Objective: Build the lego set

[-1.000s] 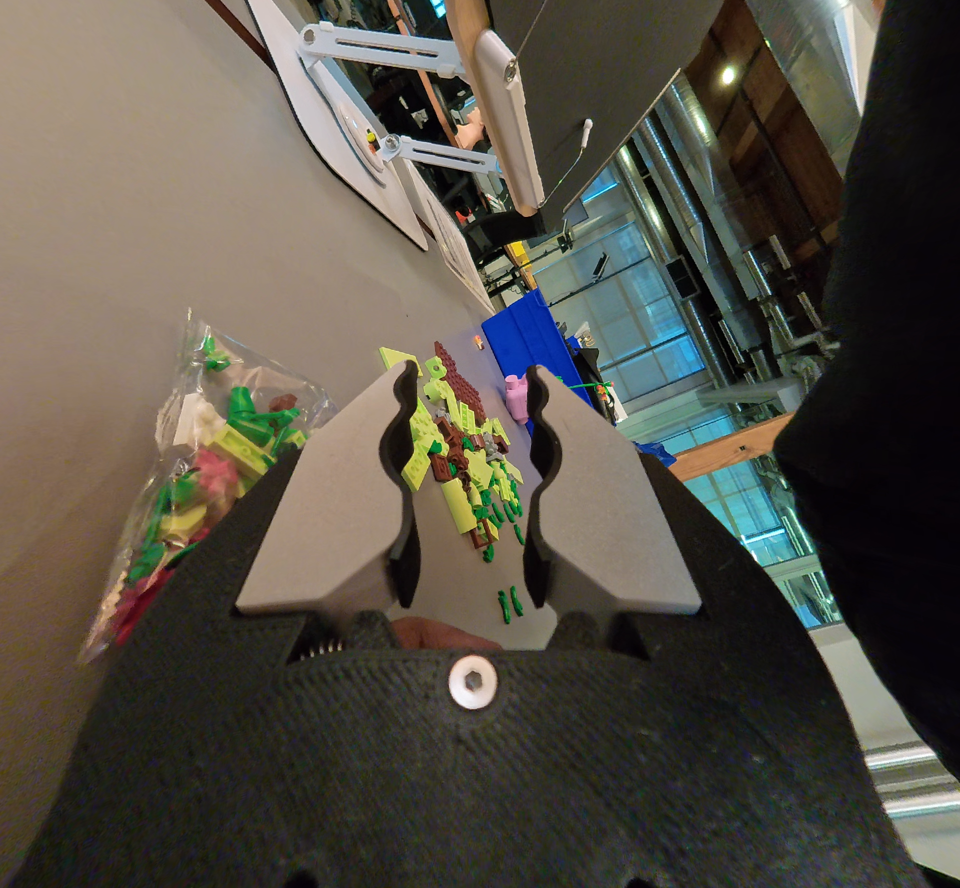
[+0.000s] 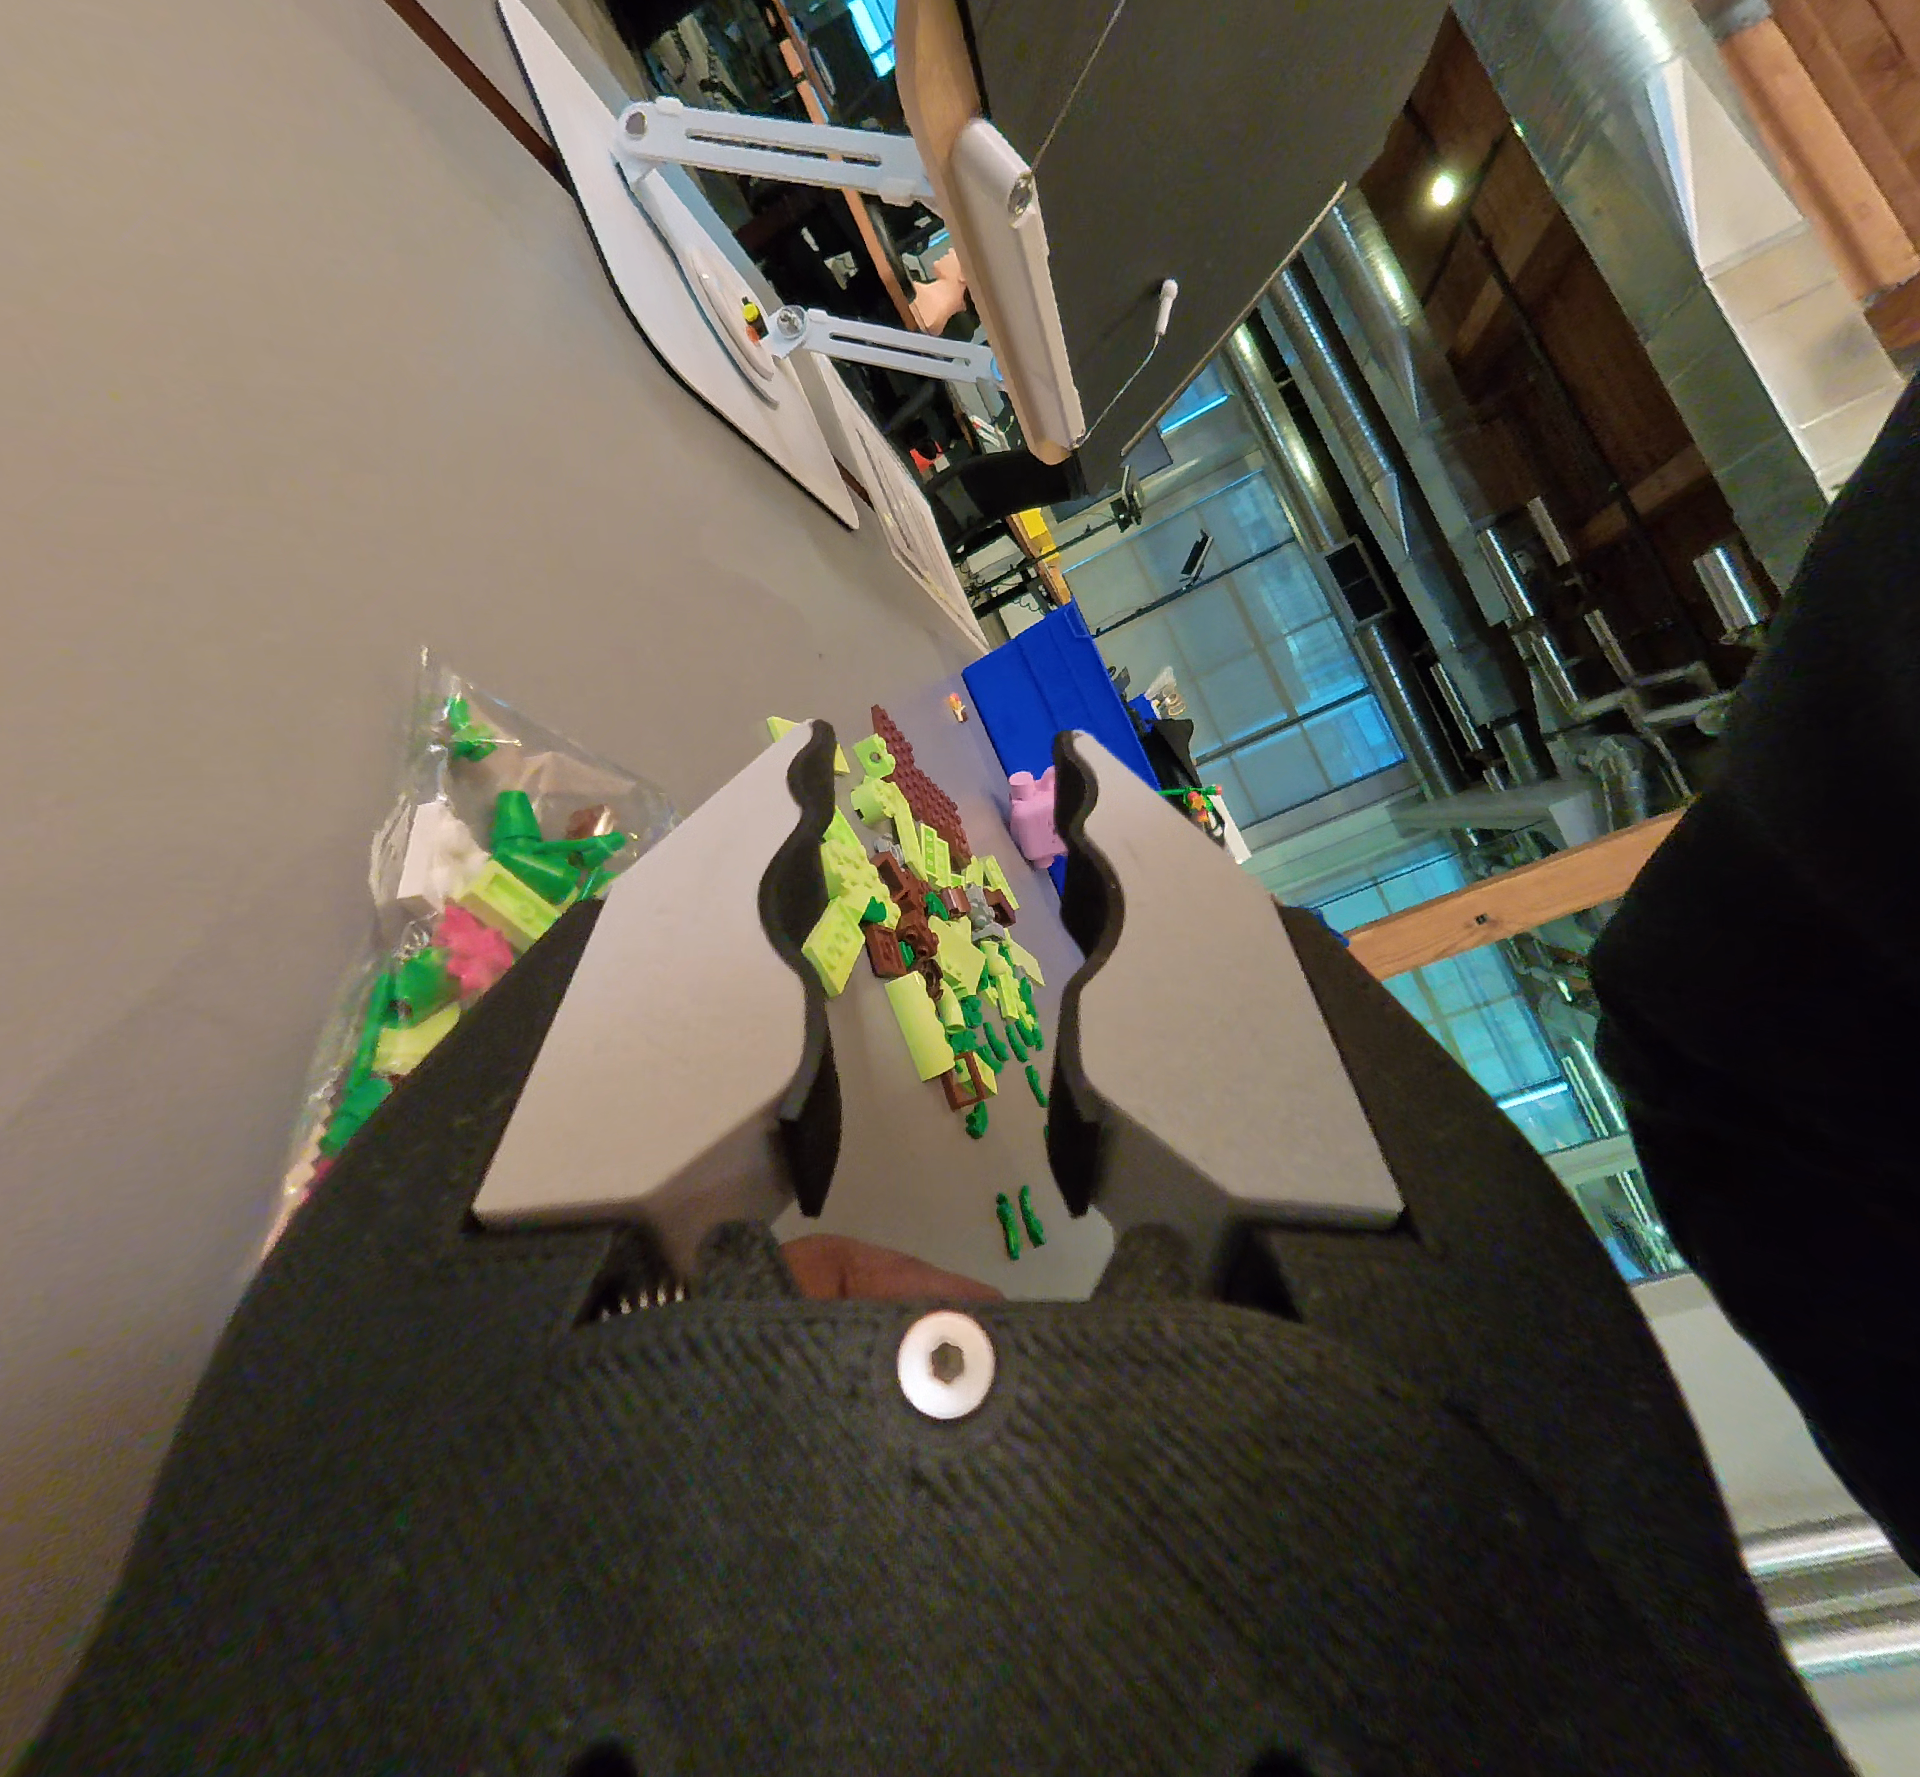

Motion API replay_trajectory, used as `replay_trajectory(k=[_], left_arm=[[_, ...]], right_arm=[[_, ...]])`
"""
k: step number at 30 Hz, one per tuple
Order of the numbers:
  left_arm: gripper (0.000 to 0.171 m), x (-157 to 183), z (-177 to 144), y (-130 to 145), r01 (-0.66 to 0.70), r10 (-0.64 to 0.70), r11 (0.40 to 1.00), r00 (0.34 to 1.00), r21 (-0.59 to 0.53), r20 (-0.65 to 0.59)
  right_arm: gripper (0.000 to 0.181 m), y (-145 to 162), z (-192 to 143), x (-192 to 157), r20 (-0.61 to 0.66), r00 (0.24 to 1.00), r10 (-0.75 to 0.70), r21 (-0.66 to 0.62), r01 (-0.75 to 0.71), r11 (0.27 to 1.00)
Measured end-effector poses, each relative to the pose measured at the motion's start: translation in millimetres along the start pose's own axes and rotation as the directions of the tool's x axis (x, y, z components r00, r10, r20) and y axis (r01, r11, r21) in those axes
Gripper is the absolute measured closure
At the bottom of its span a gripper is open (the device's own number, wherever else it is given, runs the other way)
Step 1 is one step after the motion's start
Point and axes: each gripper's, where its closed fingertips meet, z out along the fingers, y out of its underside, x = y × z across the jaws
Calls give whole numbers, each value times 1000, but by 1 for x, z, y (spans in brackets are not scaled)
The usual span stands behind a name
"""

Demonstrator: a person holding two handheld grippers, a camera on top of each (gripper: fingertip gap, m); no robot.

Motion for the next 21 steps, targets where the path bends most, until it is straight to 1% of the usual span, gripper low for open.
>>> replay_trajectory(k=[3,6,7,9,10,12,14,16,17,19,21], left_arm=[[132,0,0,-1,1,-1,1000,1000,3,1],[132,-1,0,0,2,-2,1000,1000,1,2],[132,-1,0,0,2,-2,1000,1000,0,1],[132,-1,0,0,0,0,1000,1000,-2,4],[132,-1,0,0,0,0,1000,1000,-2,4],[132,-1,0,0,1,-1,1000,1000,-2,3],[132,-1,0,0,2,-2,1000,1000,-2,4],[132,-1,1,1,4,-4,1000,1000,-2,2],[132,-1,1,1,5,-5,1000,1000,-2,1],[132,-1,1,1,6,-6,1000,1000,-3,0],[132,-1,1,1,7,-7,1000,1000,-4,-1]], right_arm=[[118,7,1,-21,152,987,54,-47,-48,998],[120,13,2,-42,284,954,92,-84,-71,994],[124,13,3,-49,325,940,102,-86,-78,993],[126,8,0,-60,387,916,103,-62,-85,994],[124,4,-2,-63,407,909,95,-44,-85,995],[128,0,-7,-68,439,895,76,-22,-74,997],[136,-5,-13,-76,490,870,53,14,-68,998],[147,-11,-22,-87,558,829,25,55,-67,996],[150,-14,-25,-91,582,813,13,70,-66,995],[149,-13,-22,-92,573,820,8,62,-53,997],[150,-7,-9,-86,498,867,0,19,-11,1000]])
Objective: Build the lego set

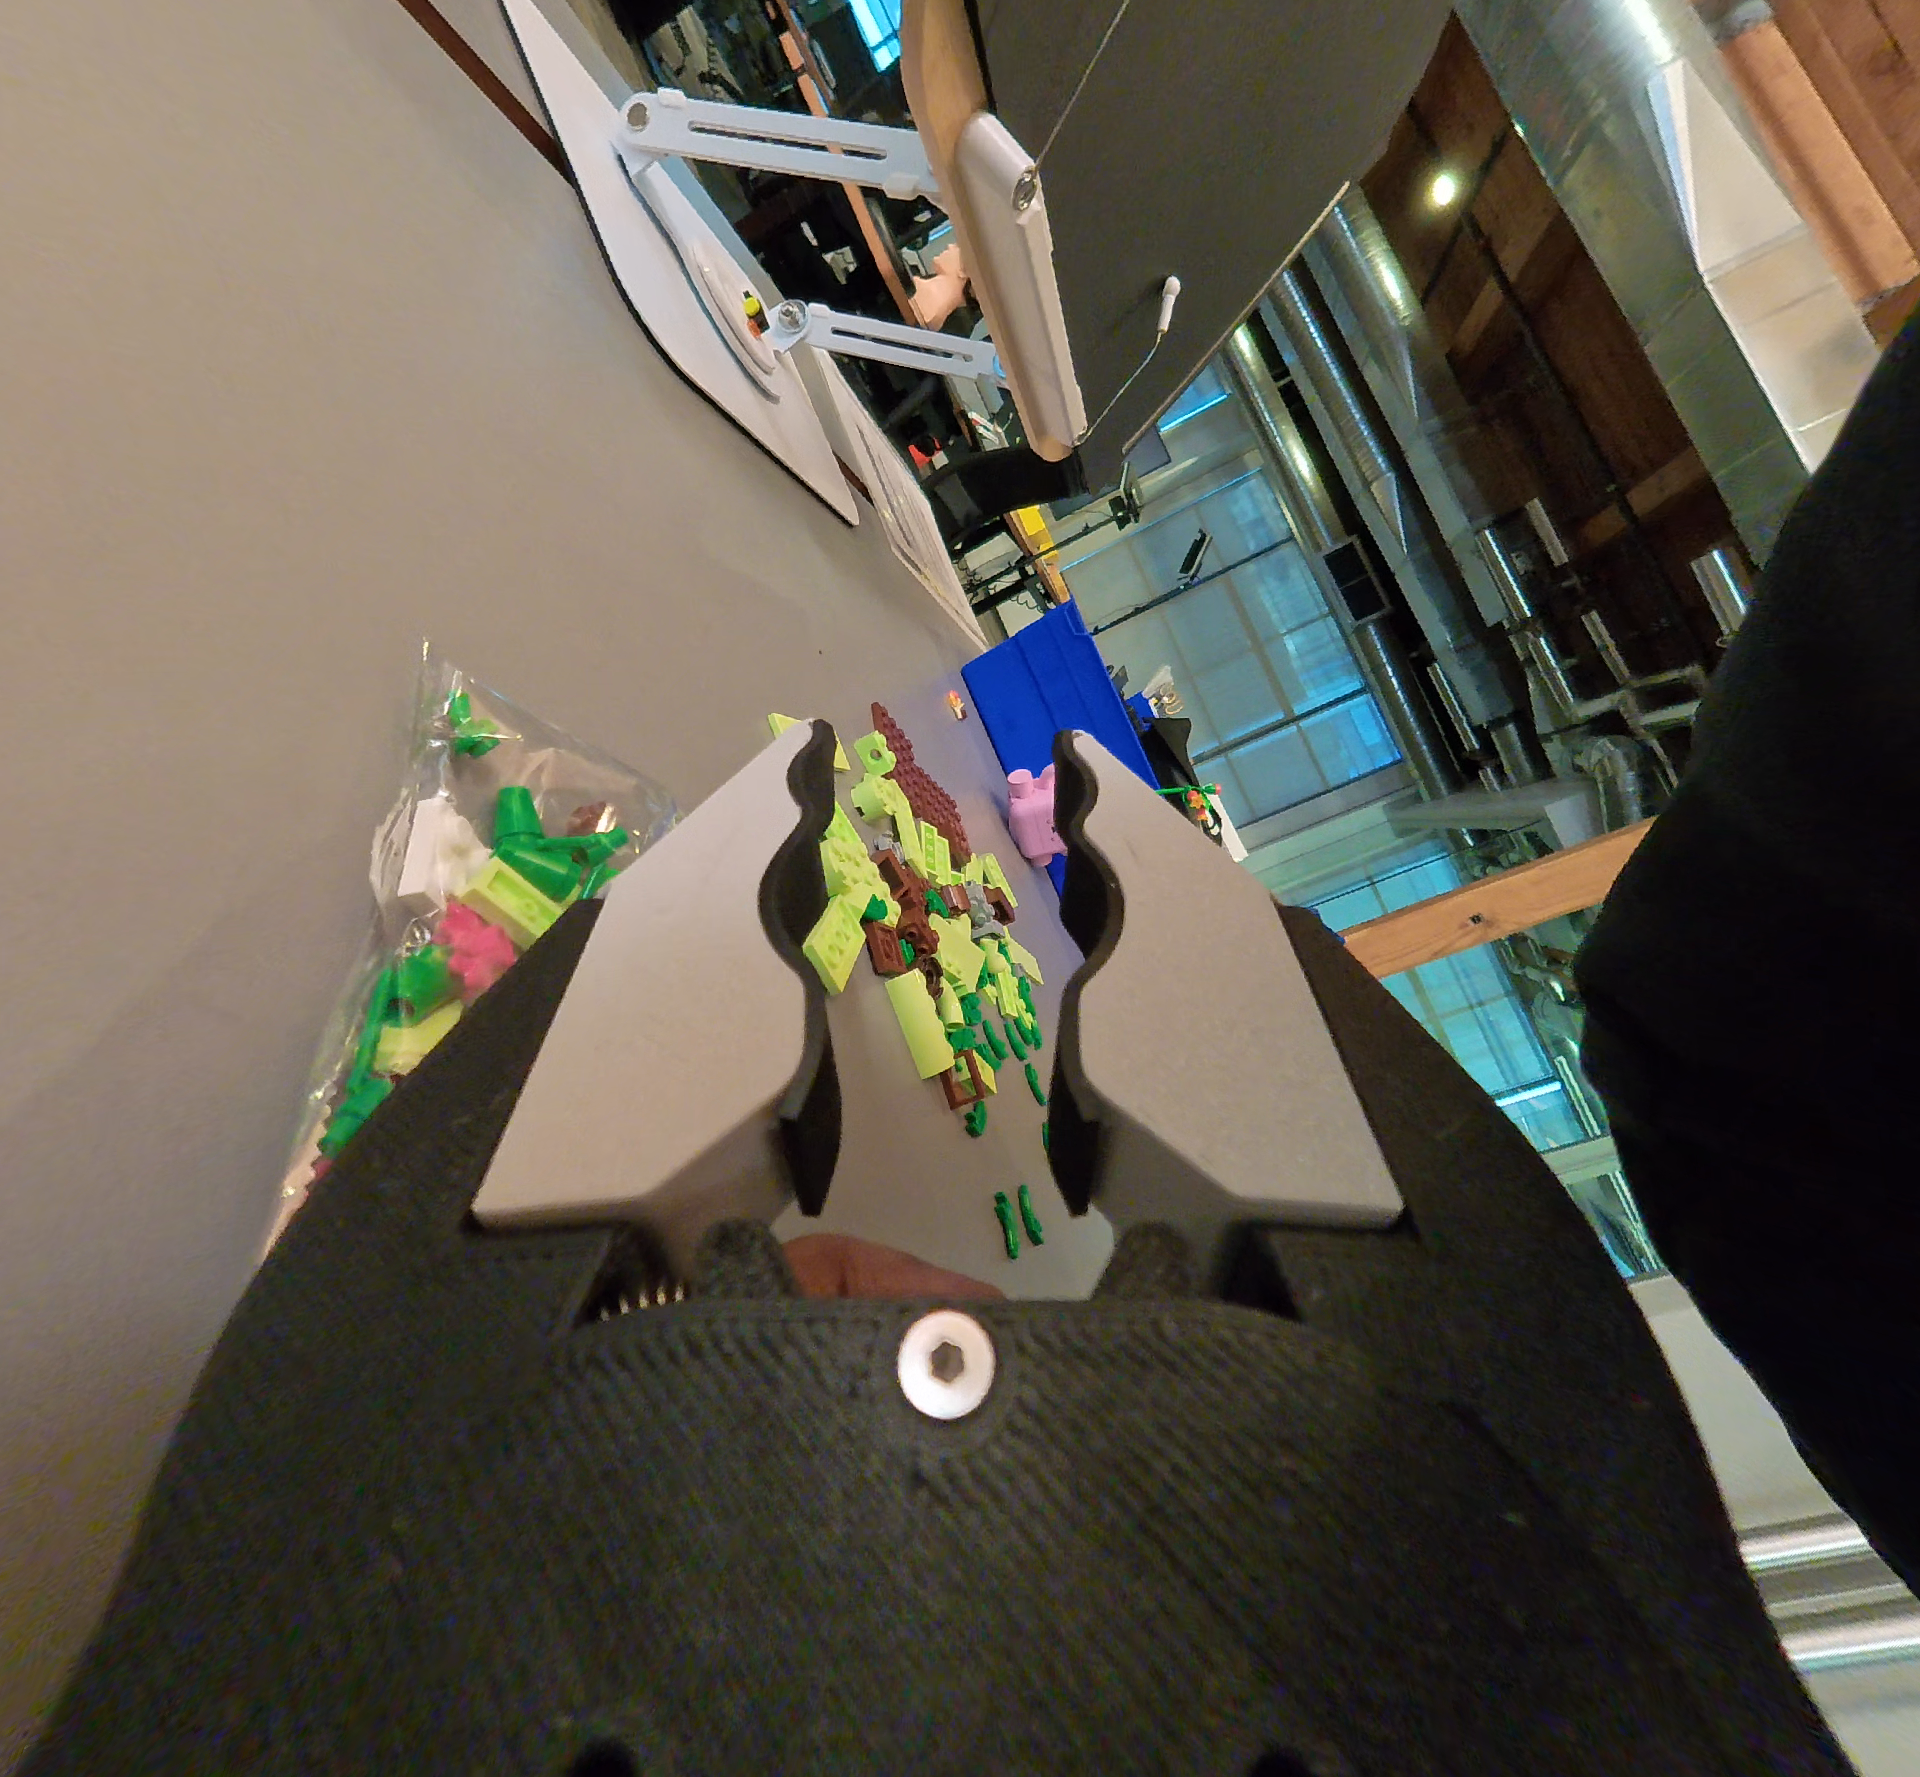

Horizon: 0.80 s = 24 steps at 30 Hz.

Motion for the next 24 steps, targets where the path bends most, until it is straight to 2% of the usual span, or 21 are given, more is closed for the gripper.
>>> replay_trajectory(k=[2,7,10,14,17,19,22,24], left_arm=[[132,0,0,0,0,0,1000,1000,-1,0],[132,1,-1,-1,6,-6,1000,1000,5,-7],[132,1,-1,-1,11,-11,1000,1000,3,-11],[132,2,0,-1,13,-13,1000,1000,2,-14],[132,1,-1,-1,12,-12,1000,1000,6,-10],[132,0,-1,-2,13,-13,1000,1000,8,-9],[131,-2,0,-1,4,-4,1000,1000,3,4],[131,-3,0,0,-3,3,1000,1000,0,12]], right_arm=[[178,5,7,9,-76,997,-18,-48,14,999],[181,-4,-12,1,-160,985,-64,-7,64,998],[181,-2,-49,-6,-263,962,-74,39,88,995],[181,12,-115,-26,-395,917,-57,150,125,981],[181,32,-170,-44,-469,883,-6,294,163,942],[181,52,-207,-54,-515,856,51,413,196,890],[181,94,-253,-61,-553,818,158,570,233,788],[181,129,-266,-60,-534,815,224,636,214,741]])
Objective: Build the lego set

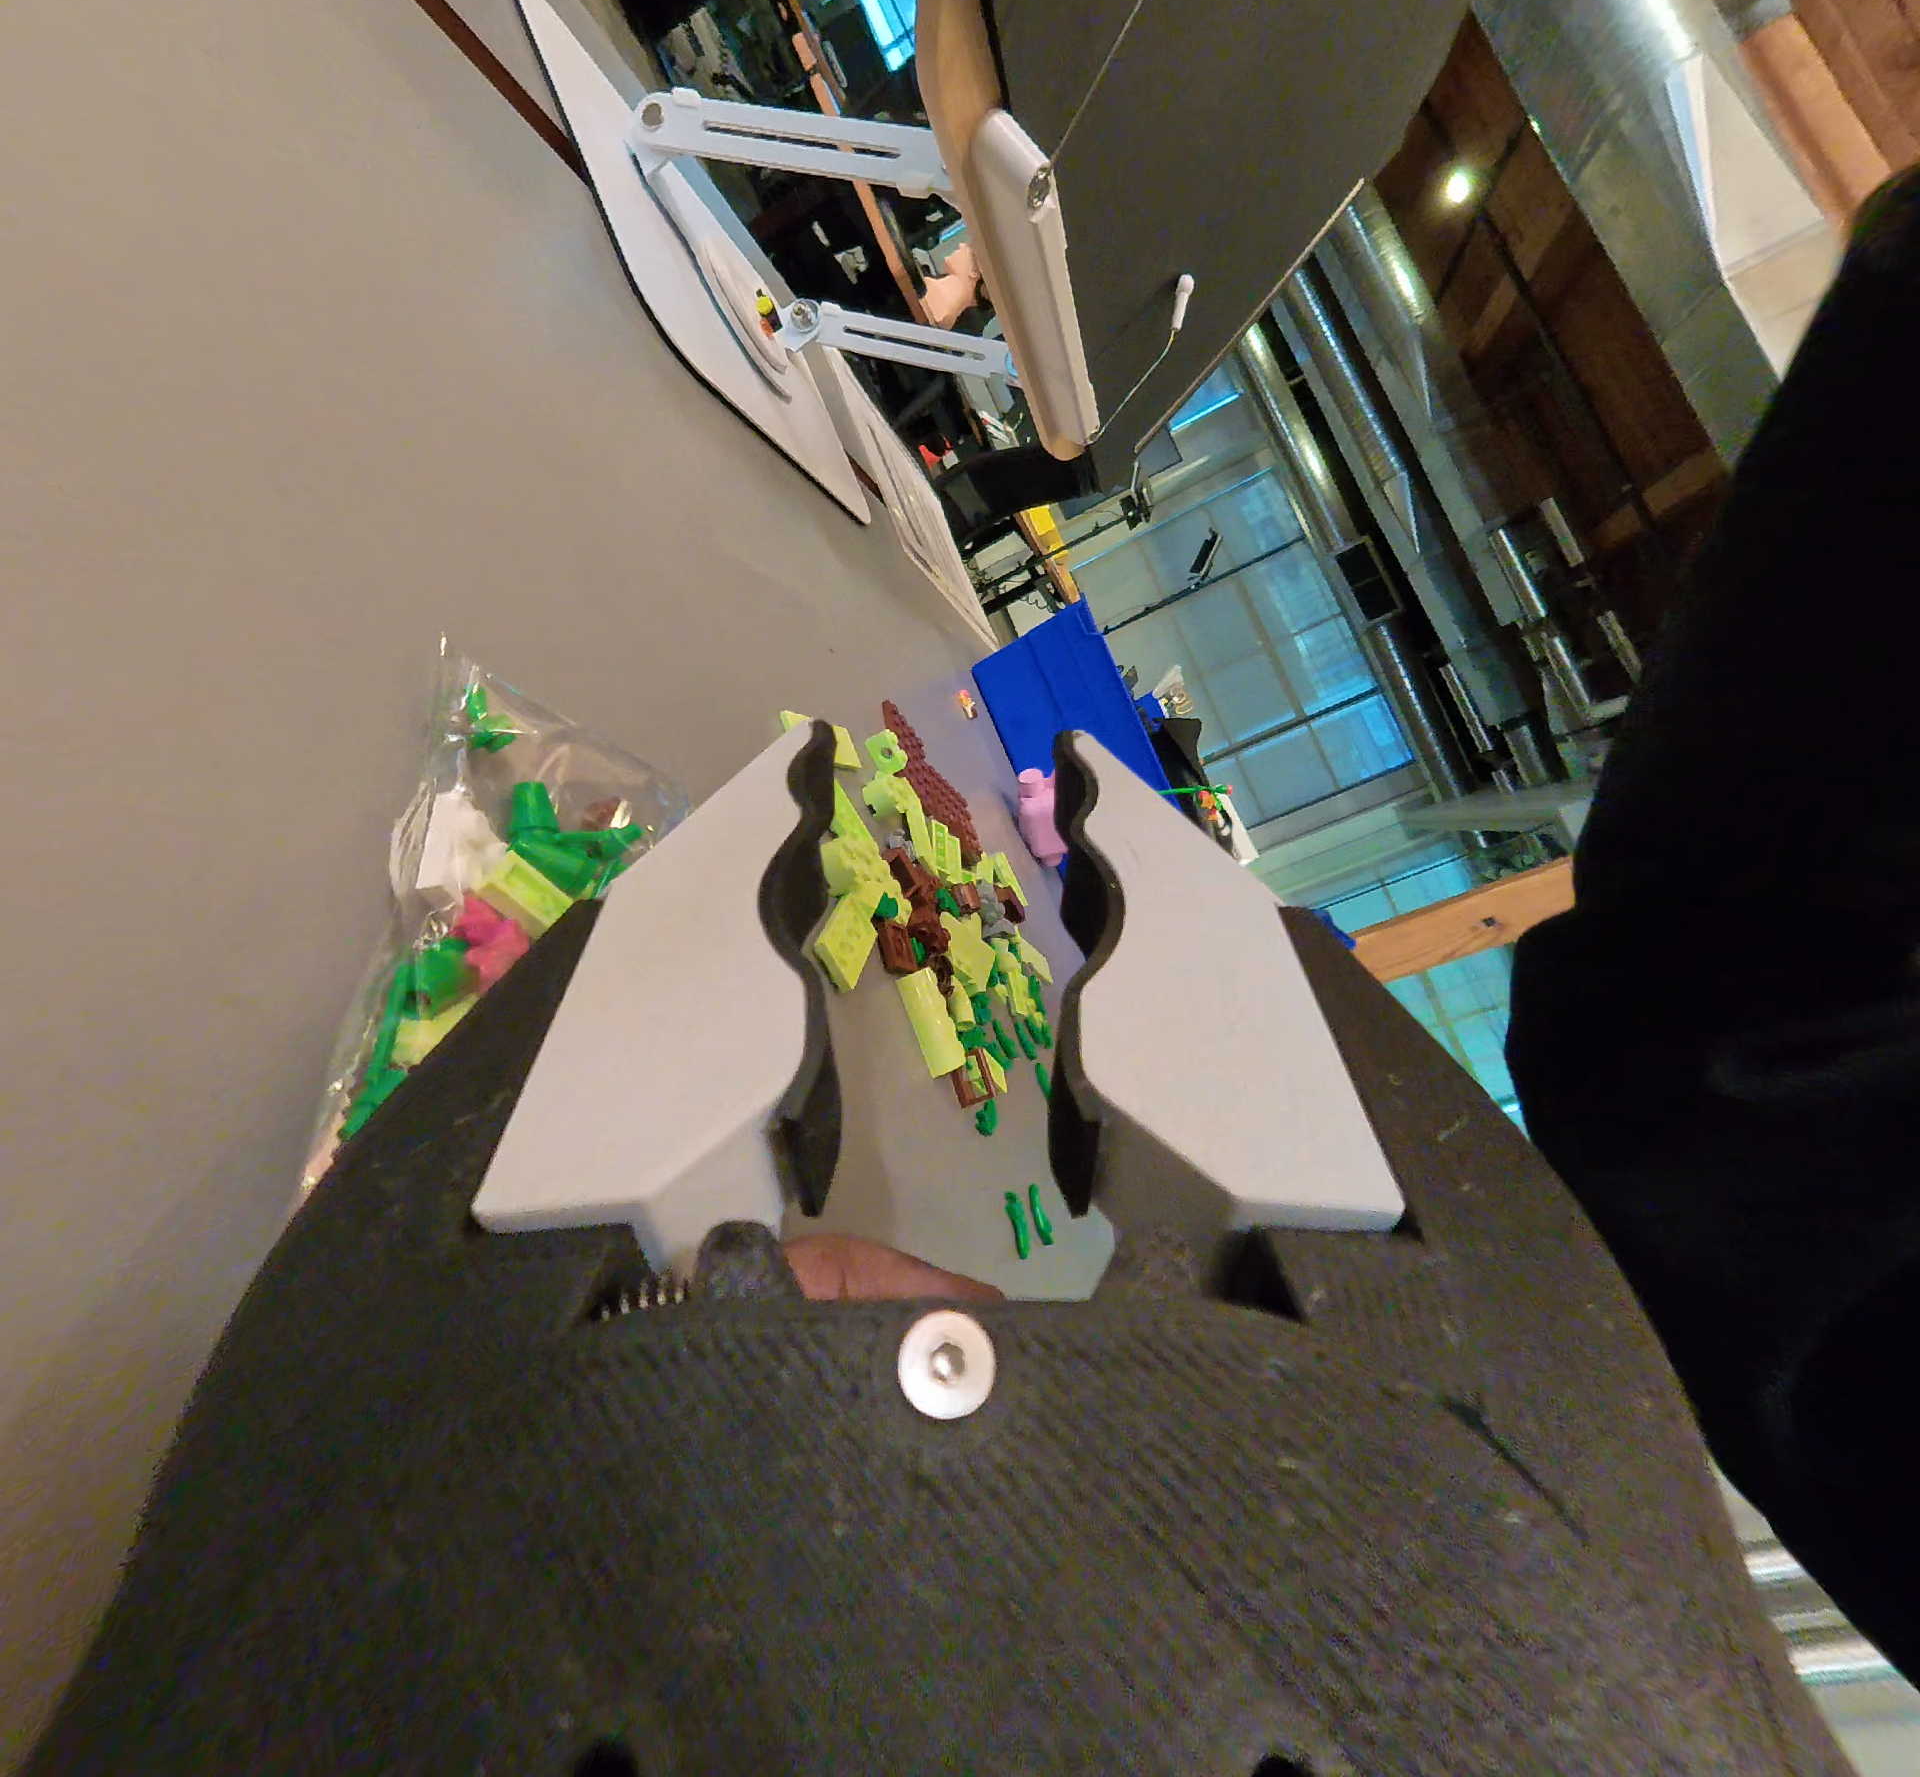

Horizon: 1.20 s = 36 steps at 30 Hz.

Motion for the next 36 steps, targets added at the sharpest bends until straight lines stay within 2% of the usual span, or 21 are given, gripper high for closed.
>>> replay_trajectory(k=[4,7,9,11,14,17,21,23,26,29,31,33,34,36], left_arm=[[131,-1,0,1,-12,12,1000,1000,-1,14],[131,-2,1,2,-24,24,1000,999,-2,22],[132,-2,1,1,-33,33,999,999,4,25],[131,-1,0,0,-40,40,999,999,11,24],[132,-1,-1,-2,-43,43,999,999,21,21],[132,-1,-1,-2,-47,46,999,999,23,22],[132,1,-1,-2,-51,51,998,999,24,21],[132,1,-1,-1,-48,48,999,999,23,16],[132,1,-1,-2,-47,46,999,999,25,16],[132,2,-2,-4,-46,45,998,999,33,13],[132,3,-1,-3,-43,43,999,999,30,7],[132,4,-1,-2,-40,40,999,999,26,1],[132,4,0,-2,-39,39,999,999,25,-1],[132,5,0,-2,-39,39,999,999,27,-4]], right_arm=[[181,56,-31,38,-127,984,122,50,-116,992],[181,115,-32,74,-301,946,122,-60,-146,987],[181,145,-24,85,-317,936,155,-101,-196,975],[178,165,-18,94,-305,924,232,-97,-272,957],[168,179,-26,120,-383,879,284,-57,-330,942],[146,167,-37,128,-460,856,237,-35,-284,958],[134,122,-36,116,-552,834,6,-103,-75,992],[132,99,-26,108,-586,801,-121,-168,26,986],[129,81,-6,102,-604,755,-255,-294,86,952],[130,54,32,86,-508,780,-366,-289,246,925],[129,48,64,71,-380,809,-448,-310,345,886],[126,46,93,59,-265,780,-567,-338,476,812],[123,45,105,57,-233,724,-649,-342,564,752],[119,41,125,64,-233,548,-804,-360,719,594]])
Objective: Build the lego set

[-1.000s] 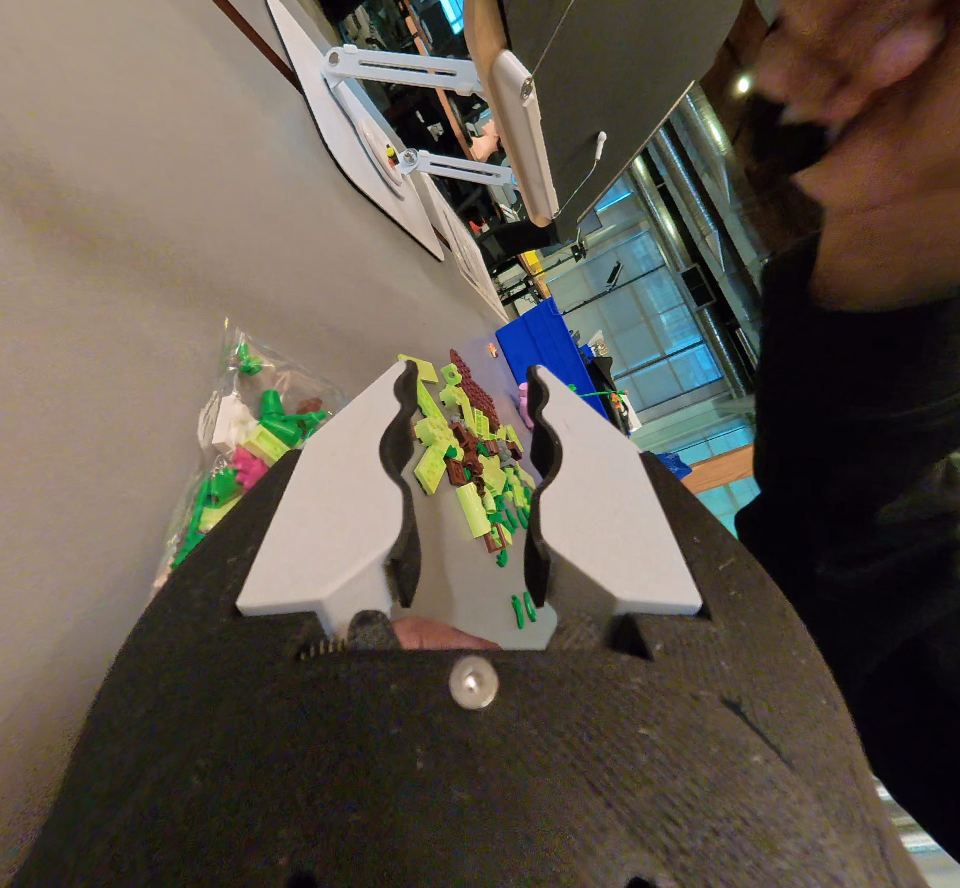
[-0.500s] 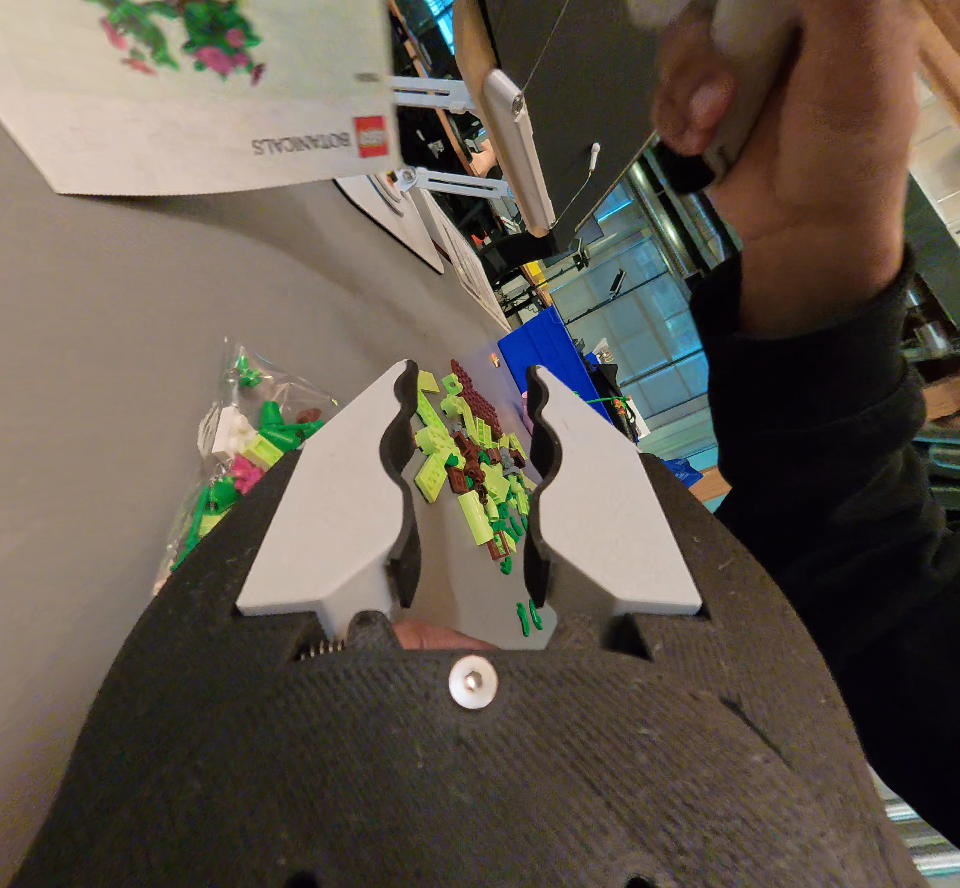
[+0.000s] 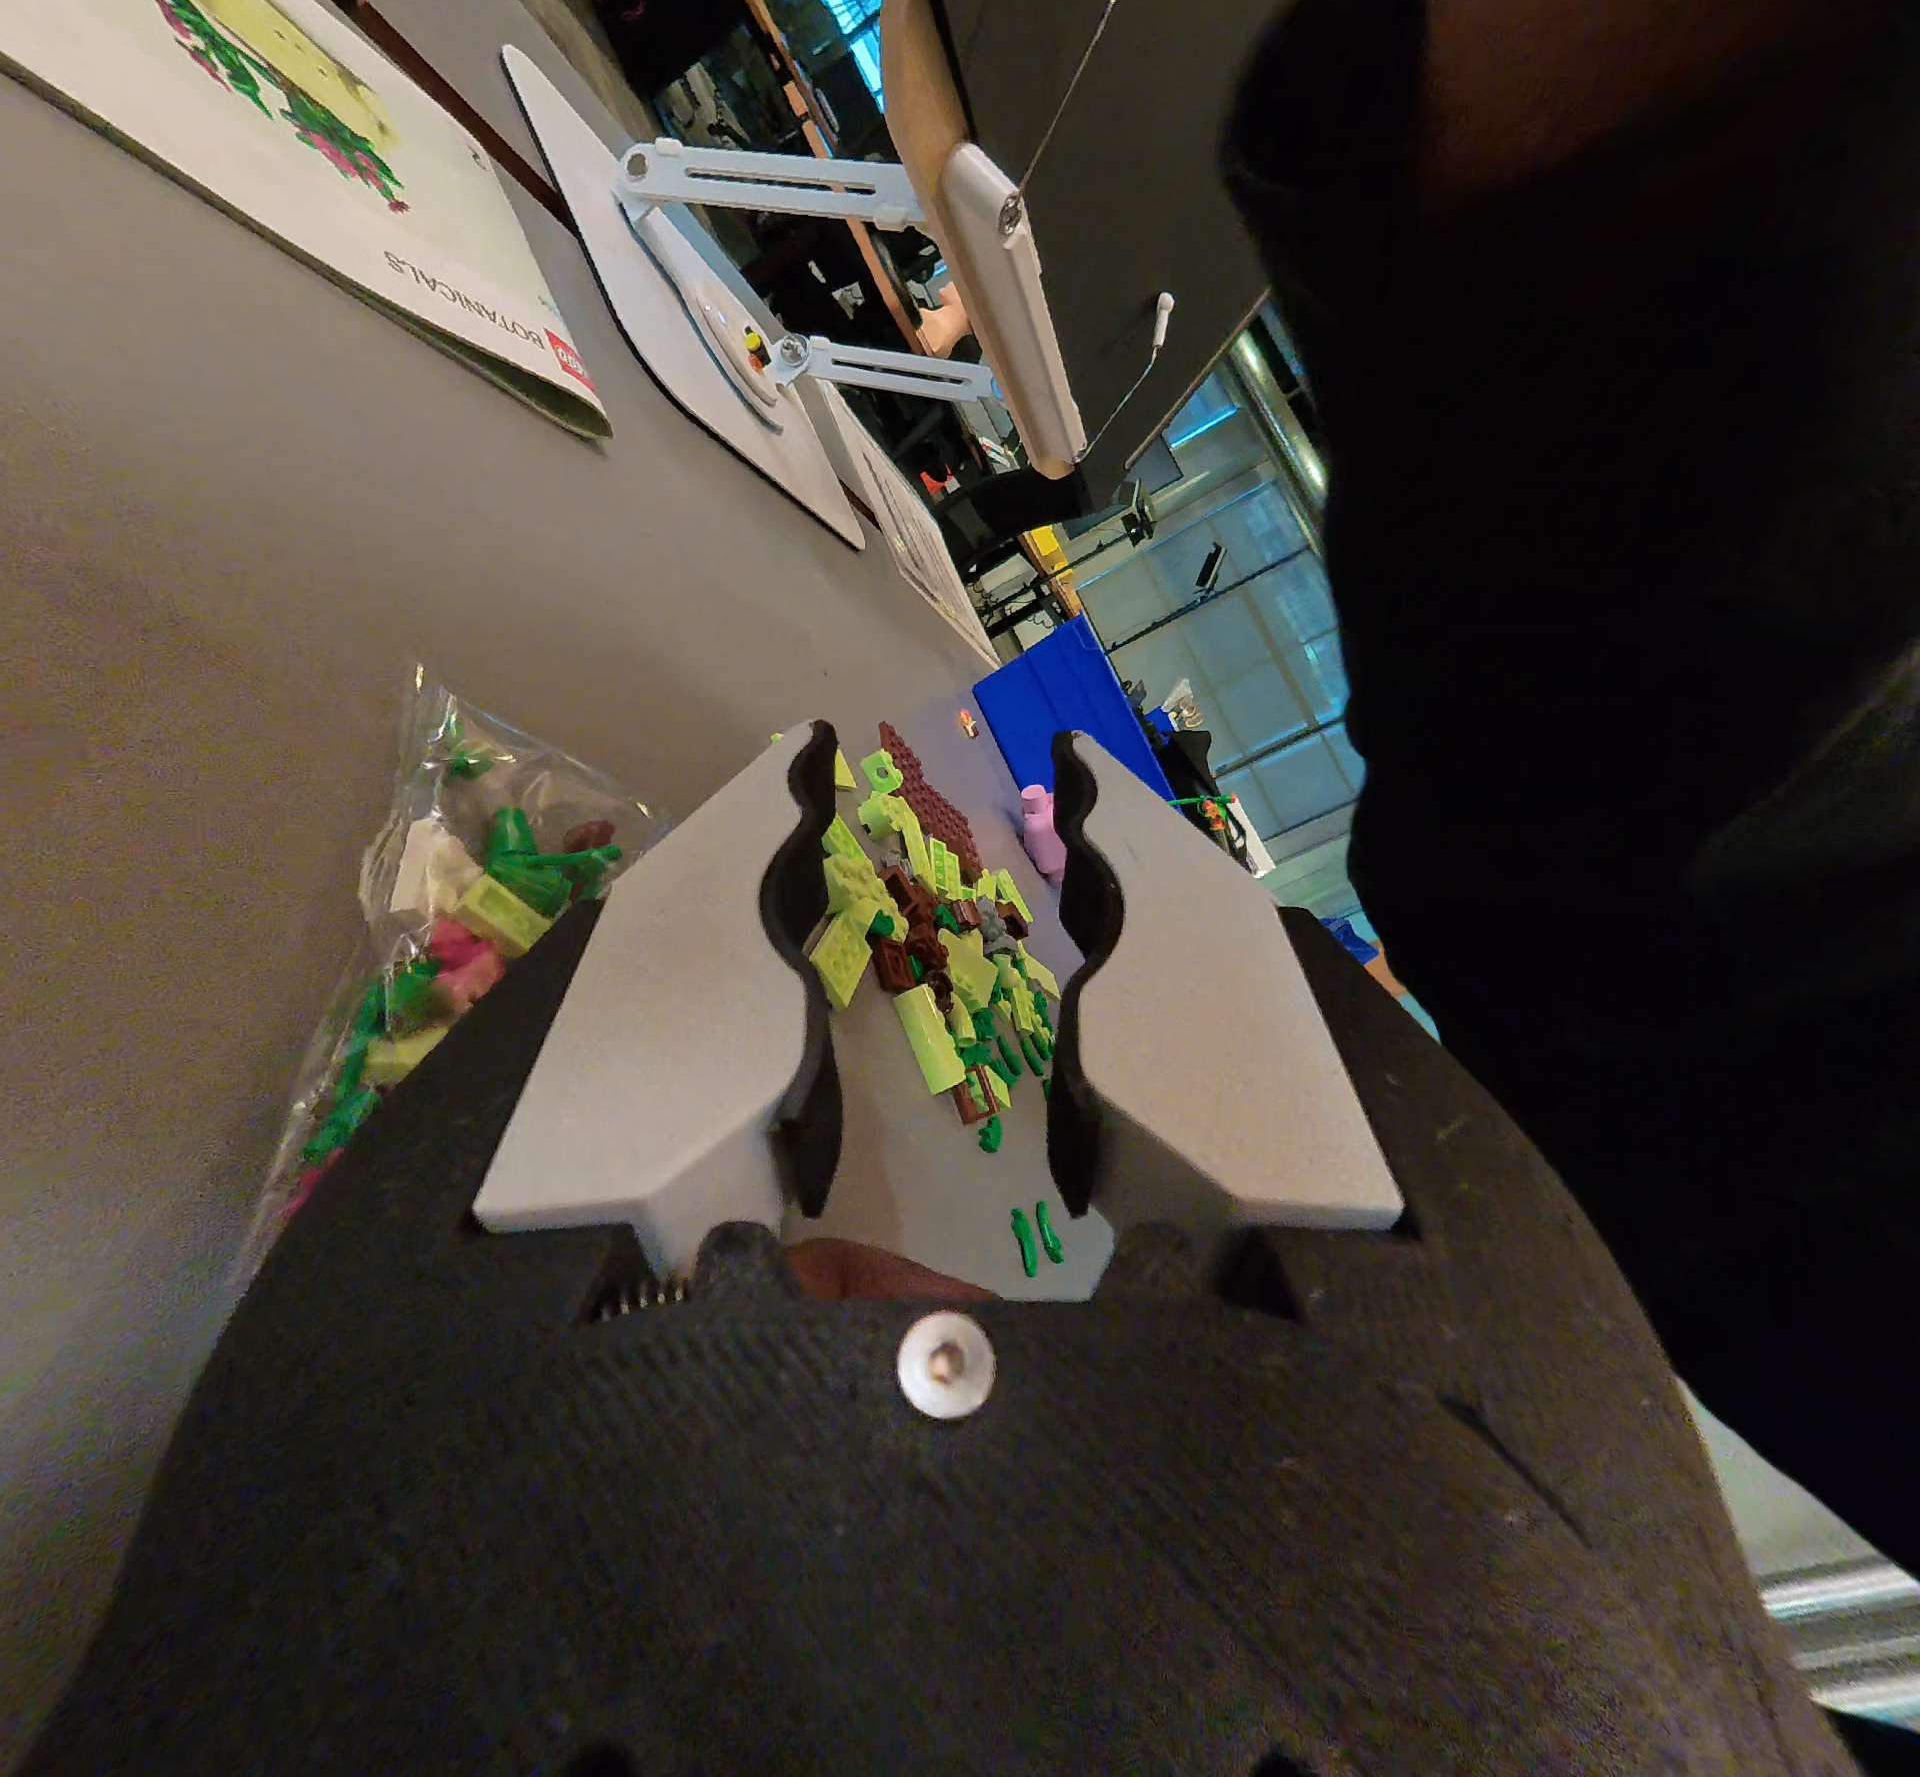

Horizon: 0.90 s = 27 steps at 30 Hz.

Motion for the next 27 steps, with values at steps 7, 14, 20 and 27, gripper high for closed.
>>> replay_trajectory(k=[7,14,20,27], left_arm=[[132,-4,-3,-3,14,-14,1000,1000,6,16],[132,-3,-2,-2,17,-17,1000,1000,0,8],[132,-4,0,1,22,-22,1000,1000,-9,7],[132,-5,-1,-1,21,-21,1000,1000,-2,13]], right_arm=[[120,13,65,-1,-60,942,-330,-105,323,941],[181,-47,10,45,-298,911,-284,38,309,950],[181,-117,-69,46,-373,888,-270,205,362,909],[171,-148,-55,-99,-87,841,-534,289,534,795]])
